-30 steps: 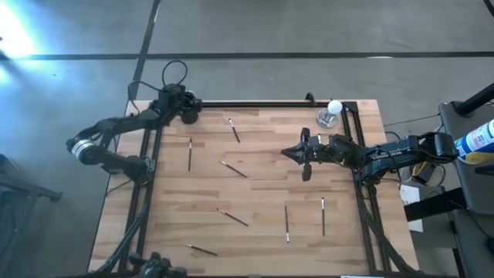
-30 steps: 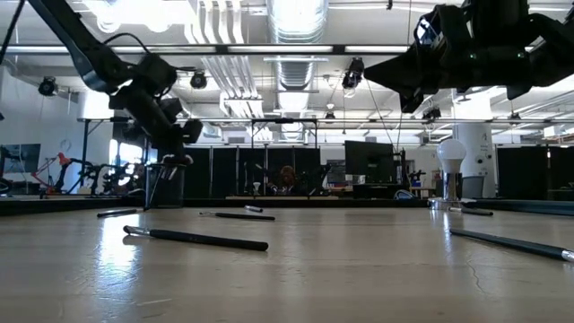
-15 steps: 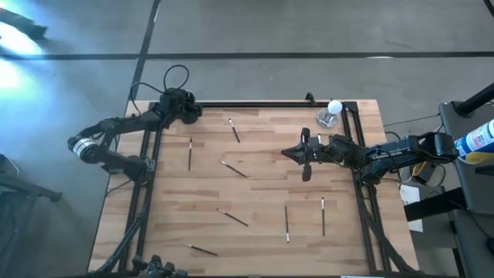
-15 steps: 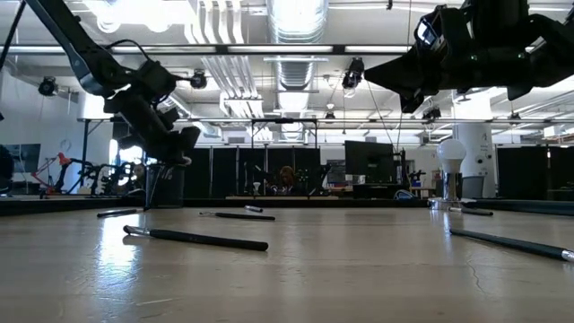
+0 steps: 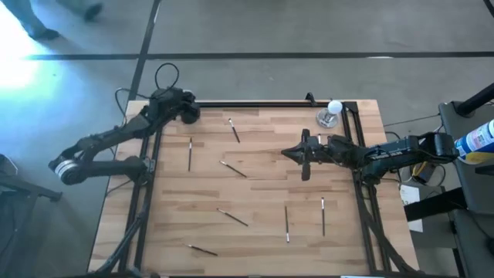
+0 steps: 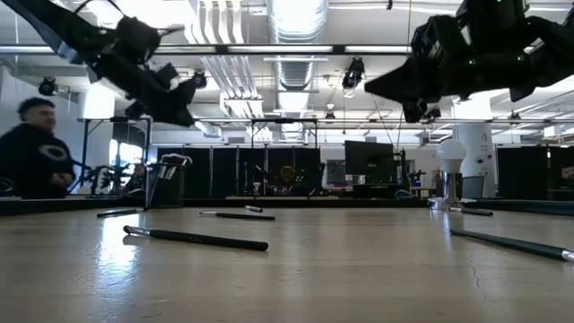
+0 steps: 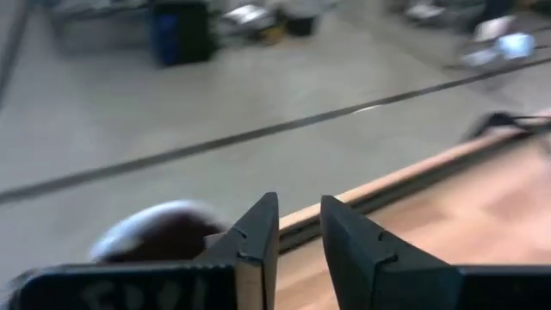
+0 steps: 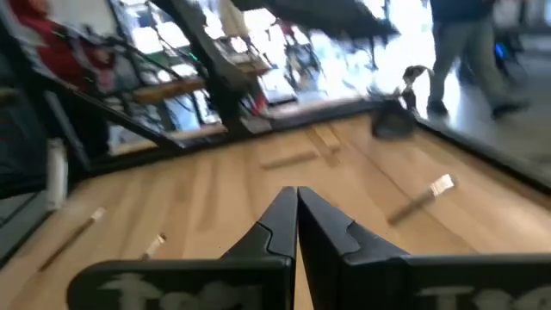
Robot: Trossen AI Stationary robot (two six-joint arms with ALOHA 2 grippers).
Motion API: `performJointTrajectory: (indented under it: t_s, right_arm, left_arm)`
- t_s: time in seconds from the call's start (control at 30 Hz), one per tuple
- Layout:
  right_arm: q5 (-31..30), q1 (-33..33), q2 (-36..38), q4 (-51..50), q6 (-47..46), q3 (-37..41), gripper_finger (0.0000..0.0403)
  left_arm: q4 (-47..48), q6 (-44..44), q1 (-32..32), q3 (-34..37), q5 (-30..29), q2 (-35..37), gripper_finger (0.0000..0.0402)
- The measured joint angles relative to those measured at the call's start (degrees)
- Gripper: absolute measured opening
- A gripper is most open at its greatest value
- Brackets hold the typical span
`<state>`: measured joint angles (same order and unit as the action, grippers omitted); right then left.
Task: Put items in baskets/containers
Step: Put the foundation brush into the pen holder
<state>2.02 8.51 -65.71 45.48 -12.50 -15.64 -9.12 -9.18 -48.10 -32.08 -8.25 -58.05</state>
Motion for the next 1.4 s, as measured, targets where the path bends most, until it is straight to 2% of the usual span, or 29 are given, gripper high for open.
performJointTrajectory:
  t_s: [0.17, 0.4, 0.57, 0.7, 0.9, 1.1, 1.27, 1.4]
  right_arm:
    - [-5.74, -0.02, 0.0, -7.74, -3.27, -1.65, 0.0008]
    - [-9.8, -2.12, 0.0, -9.61, -7.85, -1.7, 0.0008]
    - [-16.19, -6.34, 0.04, -17.99, -13.61, -2.92, 0.0008]
    - [-21.63, -11.21, 0.08, -31.03, -22.8, -6.2, 0.0008]
    - [-28.76, -20.58, 0.07, -56.75, -41.62, -14.34, 0.0008]
    - [-29.02, -31.99, -0.04, -81.69, -71.13, -21.03, 0.0008]
    - [-29.0, -43.68, -0.07, -87.23, -94.6, -21.02, 0.0009]
    - [-28.39, -48.22, -1.47, -87.31, -104.93, -18.51, 0.0025]
  left_arm:
    - [-5.02, 0.58, 11.02, 4.2, 1.53, 4.2, 0.0049]
    - [-29.17, 1.06, 27.7, 17.66, 1.6, 3.55, 0.0004]
    - [-44.73, -0.03, 34.97, 24.99, 1.49, 1.17, 0.0002]
    - [-48.22, -0.01, 37.76, 26.23, 1.38, -0.2, 0.0002]
    - [-48.99, 0.73, 38.91, 26.23, 1.33, -2.27, 0.0002]
    - [-49.36, 0.15, 38.91, 26.24, 1.33, -3.49, 0.0002]
    - [-49.86, 1.59, 38.88, 26.25, 1.33, -4.48, 0.0002]
    - [-50.33, 0.99, 38.88, 26.25, 1.33, -5.14, 0.0002]
